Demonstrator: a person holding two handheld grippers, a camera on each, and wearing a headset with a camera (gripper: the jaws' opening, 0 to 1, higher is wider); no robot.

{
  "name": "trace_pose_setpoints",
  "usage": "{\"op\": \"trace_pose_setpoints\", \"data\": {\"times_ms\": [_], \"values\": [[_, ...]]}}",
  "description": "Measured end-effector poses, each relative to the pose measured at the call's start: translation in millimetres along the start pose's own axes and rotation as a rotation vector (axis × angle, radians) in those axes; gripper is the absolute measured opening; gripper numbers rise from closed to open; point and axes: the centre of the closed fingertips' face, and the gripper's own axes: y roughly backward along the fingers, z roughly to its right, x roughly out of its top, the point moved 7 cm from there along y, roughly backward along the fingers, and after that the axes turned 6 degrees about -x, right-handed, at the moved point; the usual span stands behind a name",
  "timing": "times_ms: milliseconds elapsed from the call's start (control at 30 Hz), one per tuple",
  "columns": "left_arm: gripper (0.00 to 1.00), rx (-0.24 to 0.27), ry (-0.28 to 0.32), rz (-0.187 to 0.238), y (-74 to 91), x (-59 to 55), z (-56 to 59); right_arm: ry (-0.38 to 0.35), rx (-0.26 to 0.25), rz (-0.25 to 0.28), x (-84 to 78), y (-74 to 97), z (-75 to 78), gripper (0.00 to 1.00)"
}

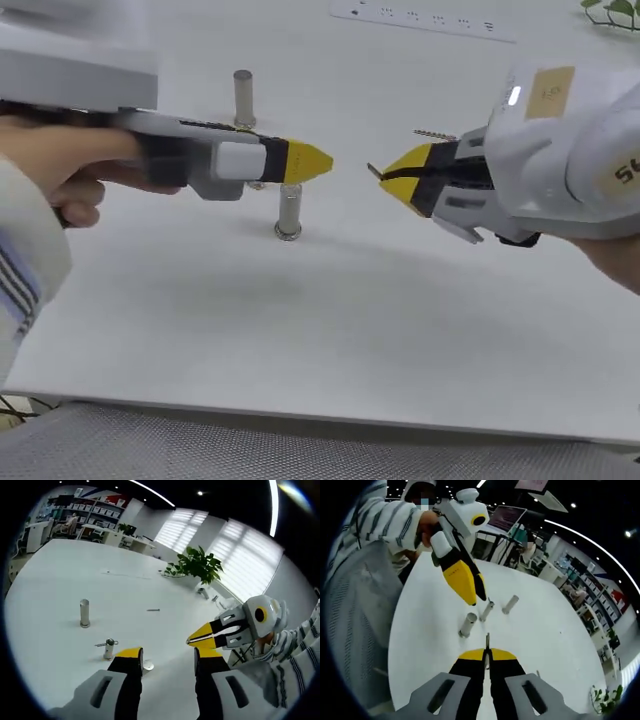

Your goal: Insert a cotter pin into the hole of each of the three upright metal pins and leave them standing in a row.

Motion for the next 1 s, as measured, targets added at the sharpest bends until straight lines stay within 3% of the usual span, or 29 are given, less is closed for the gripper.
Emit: {"op": "trace_pose_setpoints", "data": {"times_ms": [100, 133, 200, 333, 700, 833, 1000], "values": [[0.36, -0.013, 0.009, 0.017, -2.9, 1.8, 2.6, 0.022, -0.007, 0.007, 1.8, 0.1, -0.7, 0.03], [0.33, -0.032, -0.026, 0.033, -4.9, 3.6, 5.9, 0.024, -0.010, 0.008, 2.2, 0.2, -1.0, 0.03], [0.29, -0.062, -0.004, 0.023, -7.4, 3.1, 10.8, 0.026, -0.010, 0.015, 4.1, 1.0, -3.3, 0.03], [0.31, -0.074, 0.005, -0.008, -12.7, -0.6, 13.6, 0.048, -0.017, 0.021, 6.6, 2.6, -6.2, 0.03], [0.22, -0.142, 0.032, -0.036, -22.8, -6.2, 22.6, 0.064, -0.023, 0.037, 8.7, 4.5, -7.5, 0.03], [0.18, -0.160, 0.049, -0.017, -24.5, -6.5, 23.3, 0.063, -0.021, 0.043, 9.8, 4.9, -8.5, 0.03], [0.18, -0.162, 0.057, -0.028, -26.5, -9.1, 21.9, 0.071, -0.028, 0.046, 10.7, 4.7, -8.7, 0.03]]}}
